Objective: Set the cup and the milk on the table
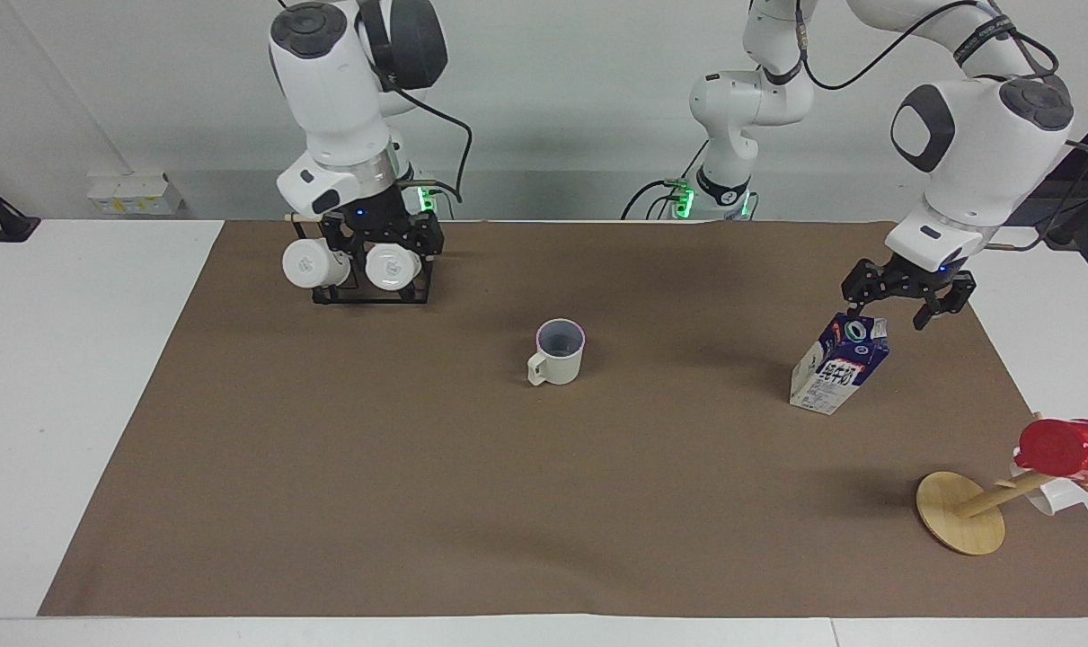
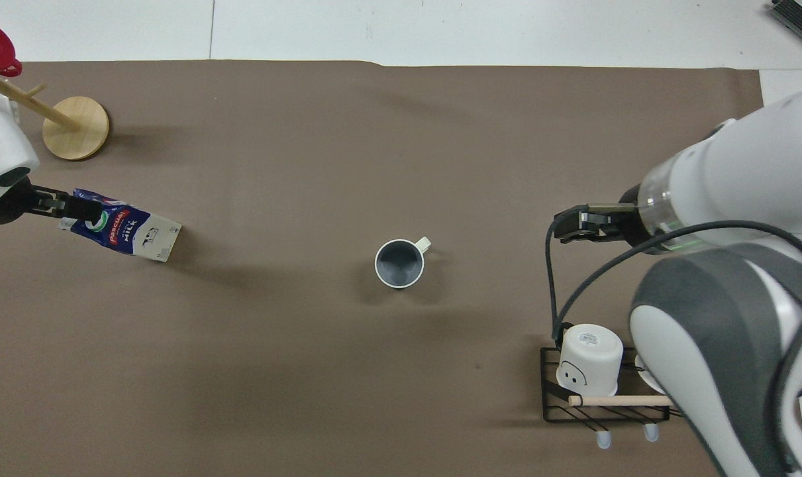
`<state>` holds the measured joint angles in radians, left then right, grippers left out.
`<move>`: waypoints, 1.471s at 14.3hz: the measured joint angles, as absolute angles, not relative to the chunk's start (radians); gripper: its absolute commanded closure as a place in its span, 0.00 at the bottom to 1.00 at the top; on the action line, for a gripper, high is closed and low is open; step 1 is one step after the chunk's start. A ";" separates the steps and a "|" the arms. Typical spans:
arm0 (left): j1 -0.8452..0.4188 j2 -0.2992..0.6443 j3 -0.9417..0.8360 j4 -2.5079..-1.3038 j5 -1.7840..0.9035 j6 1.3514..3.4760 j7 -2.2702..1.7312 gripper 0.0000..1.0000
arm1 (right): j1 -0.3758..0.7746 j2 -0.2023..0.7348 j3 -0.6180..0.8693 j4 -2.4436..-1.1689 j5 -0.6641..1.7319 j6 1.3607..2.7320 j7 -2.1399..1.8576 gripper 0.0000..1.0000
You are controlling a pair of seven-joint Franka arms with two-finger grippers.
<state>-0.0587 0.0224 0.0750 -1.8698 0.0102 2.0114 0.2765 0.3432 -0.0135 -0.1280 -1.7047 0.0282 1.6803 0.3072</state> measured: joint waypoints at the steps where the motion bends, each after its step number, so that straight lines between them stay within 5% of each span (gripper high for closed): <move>1: -0.059 0.030 0.075 -1.878 0.010 2.030 0.278 0.00 | 0.320 -0.023 -0.128 -1.705 0.028 1.668 0.301 0.00; 13: -0.059 0.044 0.066 -1.945 0.010 2.087 0.283 0.00 | 0.065 -0.029 -0.129 -1.705 0.026 1.580 0.083 0.00; 14: -0.059 0.044 0.066 -1.946 0.010 2.087 0.284 0.11 | 0.058 -0.029 -0.129 -1.704 0.026 1.581 0.083 0.00; 15: -0.059 0.044 0.066 -1.946 0.010 2.086 0.285 0.43 | 0.058 -0.030 -0.127 -1.702 0.026 1.584 0.083 0.00; 17: -0.059 0.044 0.066 -1.946 0.010 2.086 0.286 0.68 | 0.060 -0.032 -0.118 -1.678 0.026 1.588 0.084 0.00; 18: -0.059 0.044 0.066 -1.946 0.010 2.086 0.288 0.75 | 0.061 -0.033 -0.114 -1.659 0.026 1.588 0.085 0.00; 21: -0.059 0.041 0.060 -1.946 0.010 2.087 0.289 0.75 | 0.061 -0.039 -0.112 -1.617 0.026 1.575 0.088 0.00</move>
<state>-0.0591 0.0410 0.0597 -1.9457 0.0097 2.0865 0.2891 0.0613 -0.0392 -0.1122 -1.6169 0.0258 1.5754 0.0881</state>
